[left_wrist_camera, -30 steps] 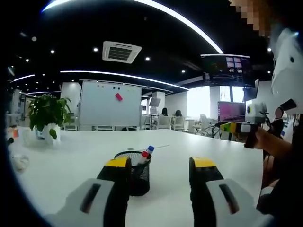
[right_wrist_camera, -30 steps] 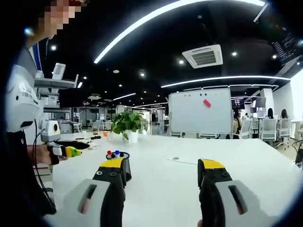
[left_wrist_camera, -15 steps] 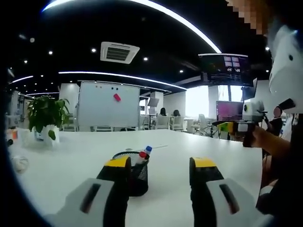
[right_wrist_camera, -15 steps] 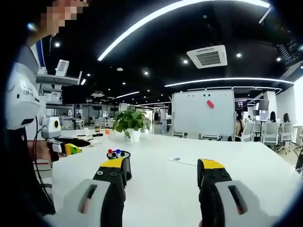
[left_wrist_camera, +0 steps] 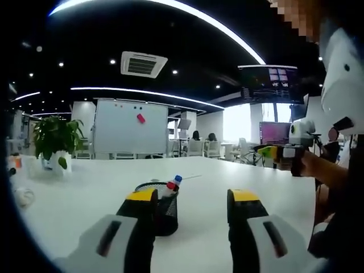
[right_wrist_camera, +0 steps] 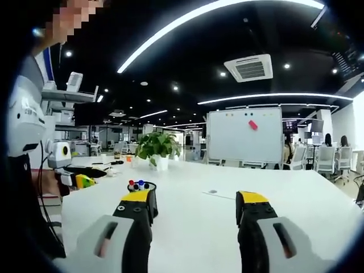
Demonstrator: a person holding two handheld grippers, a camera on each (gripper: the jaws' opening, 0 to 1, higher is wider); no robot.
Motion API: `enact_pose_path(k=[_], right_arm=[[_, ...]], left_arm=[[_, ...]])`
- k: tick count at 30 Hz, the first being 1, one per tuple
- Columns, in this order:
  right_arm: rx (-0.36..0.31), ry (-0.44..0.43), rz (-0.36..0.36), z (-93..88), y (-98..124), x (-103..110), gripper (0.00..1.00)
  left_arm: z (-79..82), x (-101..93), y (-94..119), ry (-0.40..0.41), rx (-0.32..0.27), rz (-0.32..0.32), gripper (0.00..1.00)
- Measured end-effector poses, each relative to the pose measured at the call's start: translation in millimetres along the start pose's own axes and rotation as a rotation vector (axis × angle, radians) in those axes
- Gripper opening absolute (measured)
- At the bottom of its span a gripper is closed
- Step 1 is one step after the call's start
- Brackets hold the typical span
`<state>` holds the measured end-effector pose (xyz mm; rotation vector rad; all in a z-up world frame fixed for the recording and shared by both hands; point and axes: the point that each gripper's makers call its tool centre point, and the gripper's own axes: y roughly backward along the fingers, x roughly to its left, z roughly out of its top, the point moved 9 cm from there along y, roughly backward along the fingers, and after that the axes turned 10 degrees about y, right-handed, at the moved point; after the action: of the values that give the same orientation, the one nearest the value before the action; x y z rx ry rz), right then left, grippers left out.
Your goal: Pick up the whiteboard markers from the pen holder and place them facing the whiteboard neatly
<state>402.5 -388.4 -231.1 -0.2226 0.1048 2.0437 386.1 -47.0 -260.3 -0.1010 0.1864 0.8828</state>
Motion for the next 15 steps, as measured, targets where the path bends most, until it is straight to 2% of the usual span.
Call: enact_pose_path(k=[15], right_arm=[[0.027, 0.007, 0.034, -3.0, -9.5, -6.3, 0.6]], left_arm=[[-1.5, 0.5, -1.3, 0.007, 0.003, 0.026, 0.51]])
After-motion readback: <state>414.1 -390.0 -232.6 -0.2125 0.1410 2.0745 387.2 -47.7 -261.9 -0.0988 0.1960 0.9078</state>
